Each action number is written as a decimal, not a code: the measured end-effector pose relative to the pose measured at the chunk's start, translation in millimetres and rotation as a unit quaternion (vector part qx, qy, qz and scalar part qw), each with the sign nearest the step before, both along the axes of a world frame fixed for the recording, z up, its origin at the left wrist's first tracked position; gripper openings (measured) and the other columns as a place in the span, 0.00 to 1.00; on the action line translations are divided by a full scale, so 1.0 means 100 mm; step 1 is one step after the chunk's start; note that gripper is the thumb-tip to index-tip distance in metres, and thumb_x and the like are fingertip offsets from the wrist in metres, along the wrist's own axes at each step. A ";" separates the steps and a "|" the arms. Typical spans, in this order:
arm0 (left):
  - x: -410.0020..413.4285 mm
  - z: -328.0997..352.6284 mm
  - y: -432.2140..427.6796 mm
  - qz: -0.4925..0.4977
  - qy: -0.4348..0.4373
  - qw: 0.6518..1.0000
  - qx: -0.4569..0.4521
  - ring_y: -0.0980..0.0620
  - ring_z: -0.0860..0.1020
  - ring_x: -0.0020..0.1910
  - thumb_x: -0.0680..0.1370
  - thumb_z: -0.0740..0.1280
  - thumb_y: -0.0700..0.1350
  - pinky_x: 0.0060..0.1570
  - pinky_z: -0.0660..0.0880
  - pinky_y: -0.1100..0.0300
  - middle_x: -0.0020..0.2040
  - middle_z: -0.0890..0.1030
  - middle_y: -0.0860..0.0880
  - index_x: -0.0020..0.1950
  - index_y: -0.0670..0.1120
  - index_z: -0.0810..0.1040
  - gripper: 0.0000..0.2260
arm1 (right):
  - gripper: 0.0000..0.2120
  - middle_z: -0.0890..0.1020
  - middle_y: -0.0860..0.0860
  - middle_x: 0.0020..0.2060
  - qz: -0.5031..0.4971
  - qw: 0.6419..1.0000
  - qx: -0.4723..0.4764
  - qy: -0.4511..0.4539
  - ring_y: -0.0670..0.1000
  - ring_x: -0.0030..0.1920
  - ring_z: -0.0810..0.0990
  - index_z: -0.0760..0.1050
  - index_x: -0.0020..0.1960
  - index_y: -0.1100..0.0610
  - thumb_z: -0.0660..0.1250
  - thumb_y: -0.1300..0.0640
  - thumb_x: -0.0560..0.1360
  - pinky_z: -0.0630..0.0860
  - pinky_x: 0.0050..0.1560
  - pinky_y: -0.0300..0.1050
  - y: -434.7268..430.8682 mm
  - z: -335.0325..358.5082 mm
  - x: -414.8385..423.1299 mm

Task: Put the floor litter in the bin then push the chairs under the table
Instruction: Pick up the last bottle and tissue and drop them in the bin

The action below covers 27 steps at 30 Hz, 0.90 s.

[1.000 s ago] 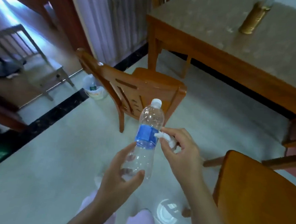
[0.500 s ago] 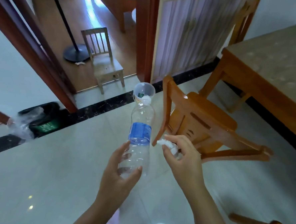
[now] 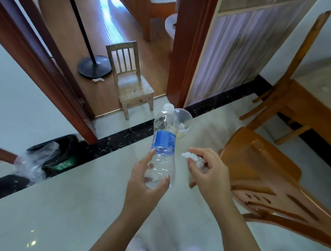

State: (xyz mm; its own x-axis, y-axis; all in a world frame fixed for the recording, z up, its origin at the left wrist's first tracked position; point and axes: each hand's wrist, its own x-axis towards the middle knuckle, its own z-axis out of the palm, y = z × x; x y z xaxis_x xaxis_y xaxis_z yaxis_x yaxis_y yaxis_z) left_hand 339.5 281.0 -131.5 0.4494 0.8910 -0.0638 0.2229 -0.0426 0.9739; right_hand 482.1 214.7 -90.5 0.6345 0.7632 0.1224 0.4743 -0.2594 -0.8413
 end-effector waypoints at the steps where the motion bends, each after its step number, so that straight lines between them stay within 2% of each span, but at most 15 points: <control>1: 0.05 -0.03 0.17 -0.001 0.003 1.000 -0.003 0.66 0.72 0.54 0.66 0.69 0.49 0.46 0.75 0.65 0.56 0.72 0.62 0.61 0.65 0.66 0.26 | 0.09 0.78 0.43 0.42 -0.002 1.000 -0.004 0.002 0.35 0.46 0.74 0.78 0.50 0.54 0.68 0.64 0.71 0.67 0.43 0.24 0.15 -0.03 0.06; 5: 0.34 -0.12 0.71 -0.008 0.006 1.000 -0.015 0.66 0.73 0.53 0.65 0.68 0.49 0.46 0.74 0.66 0.57 0.73 0.59 0.59 0.67 0.66 0.26 | 0.09 0.79 0.47 0.42 -0.017 1.000 -0.021 0.010 0.42 0.44 0.76 0.79 0.50 0.55 0.68 0.64 0.71 0.69 0.42 0.27 0.66 -0.14 0.34; 8: 0.73 -0.22 1.21 -0.020 0.014 0.999 -0.022 0.62 0.73 0.53 0.65 0.68 0.49 0.46 0.74 0.66 0.58 0.74 0.57 0.60 0.66 0.66 0.25 | 0.09 0.79 0.48 0.43 -0.028 0.999 -0.033 0.012 0.41 0.44 0.76 0.78 0.50 0.56 0.68 0.64 0.71 0.68 0.43 0.27 1.13 -0.26 0.71; 13: 1.49 -0.27 2.03 -0.047 0.028 0.998 -0.020 0.64 0.72 0.53 0.68 0.71 0.47 0.47 0.73 0.68 0.57 0.72 0.61 0.58 0.68 0.65 0.26 | 0.08 0.78 0.48 0.45 -0.053 0.997 -0.043 0.035 0.45 0.46 0.75 0.77 0.51 0.53 0.67 0.61 0.73 0.71 0.44 0.30 1.93 -0.37 1.45; 16: 1.91 -0.26 2.54 -0.063 0.034 0.997 -0.017 0.59 0.74 0.55 0.70 0.72 0.41 0.49 0.71 0.72 0.57 0.73 0.54 0.61 0.62 0.67 0.25 | 0.09 0.78 0.46 0.45 -0.078 0.996 -0.034 0.035 0.45 0.47 0.76 0.75 0.50 0.50 0.67 0.62 0.72 0.72 0.46 0.33 2.37 -0.39 1.82; 20: 2.33 -0.29 3.18 -0.089 0.043 0.995 0.000 0.53 0.76 0.55 0.70 0.71 0.40 0.52 0.72 0.63 0.57 0.75 0.48 0.62 0.57 0.69 0.24 | 0.11 0.78 0.45 0.45 -0.103 0.993 -0.036 0.048 0.42 0.47 0.76 0.74 0.49 0.48 0.67 0.62 0.72 0.72 0.46 0.33 2.91 -0.46 2.19; 23: 2.57 -0.44 3.60 -0.115 0.053 0.992 -0.008 0.55 0.75 0.54 0.70 0.72 0.42 0.52 0.73 0.64 0.57 0.73 0.47 0.63 0.56 0.70 0.24 | 0.11 0.78 0.45 0.44 -0.138 0.988 -0.036 0.062 0.42 0.46 0.76 0.75 0.48 0.48 0.68 0.64 0.71 0.72 0.45 0.29 3.29 -0.61 2.40; 27: 2.85 -0.75 4.22 -0.182 0.096 0.978 -0.026 0.63 0.73 0.52 0.71 0.72 0.43 0.55 0.74 0.60 0.57 0.70 0.50 0.64 0.58 0.70 0.24 | 0.08 0.78 0.51 0.43 -0.208 0.975 -0.050 0.057 0.45 0.42 0.75 0.77 0.48 0.56 0.68 0.66 0.71 0.68 0.43 0.24 3.77 -0.90 2.66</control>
State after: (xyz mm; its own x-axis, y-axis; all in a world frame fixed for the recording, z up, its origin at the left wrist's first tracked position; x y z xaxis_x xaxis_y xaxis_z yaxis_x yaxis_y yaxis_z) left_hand 624.9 702.8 -206.9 0.7118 0.6674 -0.2191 0.3812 -0.1050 0.9185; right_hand 747.8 592.0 -180.0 0.8968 0.4414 -0.0298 0.2147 -0.4931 -0.8431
